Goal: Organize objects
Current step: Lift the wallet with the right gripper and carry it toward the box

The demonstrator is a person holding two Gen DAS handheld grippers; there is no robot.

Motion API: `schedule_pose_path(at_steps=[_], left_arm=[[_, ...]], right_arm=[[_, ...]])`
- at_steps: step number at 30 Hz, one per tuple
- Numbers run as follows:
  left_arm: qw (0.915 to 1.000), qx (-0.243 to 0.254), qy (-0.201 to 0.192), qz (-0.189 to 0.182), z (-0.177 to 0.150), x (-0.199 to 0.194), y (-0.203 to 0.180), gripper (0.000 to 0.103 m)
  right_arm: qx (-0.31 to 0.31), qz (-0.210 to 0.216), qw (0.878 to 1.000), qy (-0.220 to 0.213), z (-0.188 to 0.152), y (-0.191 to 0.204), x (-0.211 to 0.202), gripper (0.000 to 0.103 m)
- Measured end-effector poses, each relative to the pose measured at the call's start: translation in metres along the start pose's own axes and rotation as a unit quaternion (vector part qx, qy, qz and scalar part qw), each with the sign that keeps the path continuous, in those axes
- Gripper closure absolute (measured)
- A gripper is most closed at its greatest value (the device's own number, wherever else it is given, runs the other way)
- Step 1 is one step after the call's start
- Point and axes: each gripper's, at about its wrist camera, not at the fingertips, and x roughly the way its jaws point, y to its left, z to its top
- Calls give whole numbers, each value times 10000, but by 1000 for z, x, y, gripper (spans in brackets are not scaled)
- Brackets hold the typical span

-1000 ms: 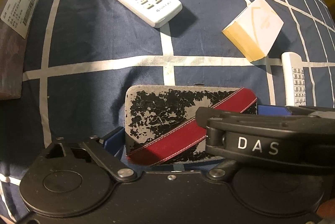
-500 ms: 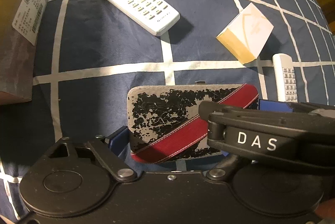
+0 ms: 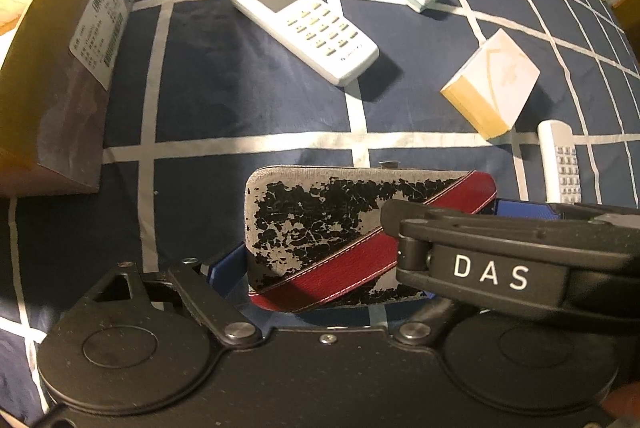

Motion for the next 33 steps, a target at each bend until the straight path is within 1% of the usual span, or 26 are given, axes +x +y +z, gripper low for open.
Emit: schedule_pose_path(at_steps=[9, 15, 23, 33], left_arm=[[9996, 111, -251, 70, 11, -32, 6, 18], [9986, 210, -481, 104, 19, -64, 20, 18], [9963, 343, -780, 129, 27, -105, 57, 18], [9931, 477, -1062, 169, 32, -148, 124, 18]], right_arm=[[5, 71, 9996, -263, 9, 17, -27, 24], [14, 108, 9986, -517, 16, 44, -51, 24], [23, 158, 9961, -863, 21, 96, -76, 24], [24, 220, 9928, -1176, 22, 176, -89, 24]])
